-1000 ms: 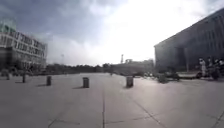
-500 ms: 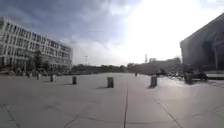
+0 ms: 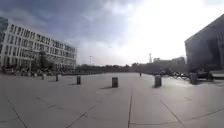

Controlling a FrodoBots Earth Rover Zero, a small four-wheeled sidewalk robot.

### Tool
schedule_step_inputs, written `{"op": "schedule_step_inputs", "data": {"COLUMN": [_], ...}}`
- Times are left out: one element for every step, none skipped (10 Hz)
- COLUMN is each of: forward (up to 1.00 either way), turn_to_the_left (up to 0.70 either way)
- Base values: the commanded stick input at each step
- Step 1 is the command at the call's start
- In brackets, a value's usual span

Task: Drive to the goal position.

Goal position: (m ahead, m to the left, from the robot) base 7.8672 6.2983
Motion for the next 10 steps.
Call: {"op": "schedule_step_inputs", "data": {"forward": [0.08, 0.00, 0.00, 0.00, 0.00, 0.00, 0.00, 0.00, 0.00, 0.00], "turn_to_the_left": [0.00, -0.09, -0.27, -0.70, -0.70, -0.70, -0.70, -0.70, -0.70, -0.70]}}
